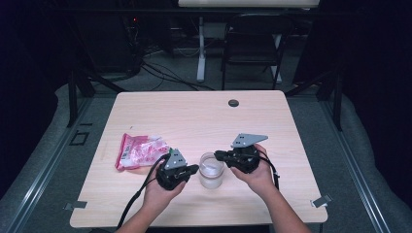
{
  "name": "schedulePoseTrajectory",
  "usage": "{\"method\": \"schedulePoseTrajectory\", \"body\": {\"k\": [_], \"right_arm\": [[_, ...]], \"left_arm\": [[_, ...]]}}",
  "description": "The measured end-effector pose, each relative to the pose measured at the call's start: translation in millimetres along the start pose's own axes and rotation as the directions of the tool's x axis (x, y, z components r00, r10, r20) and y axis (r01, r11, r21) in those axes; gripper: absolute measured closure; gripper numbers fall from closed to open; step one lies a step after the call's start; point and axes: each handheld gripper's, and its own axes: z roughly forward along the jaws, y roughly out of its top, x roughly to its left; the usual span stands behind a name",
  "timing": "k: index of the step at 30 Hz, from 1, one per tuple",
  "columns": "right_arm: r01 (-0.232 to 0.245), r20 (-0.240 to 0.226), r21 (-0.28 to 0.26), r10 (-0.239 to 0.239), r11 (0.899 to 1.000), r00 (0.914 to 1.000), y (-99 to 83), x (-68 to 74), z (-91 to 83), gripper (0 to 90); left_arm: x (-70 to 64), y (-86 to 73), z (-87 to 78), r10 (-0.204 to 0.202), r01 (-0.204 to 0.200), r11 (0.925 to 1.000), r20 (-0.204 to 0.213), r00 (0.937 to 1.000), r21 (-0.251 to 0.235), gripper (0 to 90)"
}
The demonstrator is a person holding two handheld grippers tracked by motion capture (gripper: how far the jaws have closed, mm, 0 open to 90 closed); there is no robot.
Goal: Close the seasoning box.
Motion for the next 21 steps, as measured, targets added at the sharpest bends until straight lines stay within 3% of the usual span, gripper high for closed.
{"method": "schedulePoseTrajectory", "body": {"k": [7, 14, 21], "right_arm": [[-0.01, 0.007, -0.003, 0.01, 1.0, 0.9999, -1.0, -1.7, -0.4, 84.9], [-0.022, 0.02, -0.013, 0.022, 1.0, 0.9996, -1.7, -4.4, -2.1, 82.3], [-0.047, 0.05, -0.031, 0.048, 0.998, 0.9976, -3.5, -9.3, -4.1, 67.9]], "left_arm": [[3.2, -4.8, -2.1, -0.005, 0.005, 0.9999, -0.012, 0.9999, 0.009, 84.6], [15.6, -8.0, -11.7, -0.011, 0.011, 0.9999, -0.048, 0.9988, 0.006, 76.7], [31.2, -19.1, -17.3, -0.043, 0.041, 0.9988, -0.09, 0.995, -0.027, 55.1]]}}
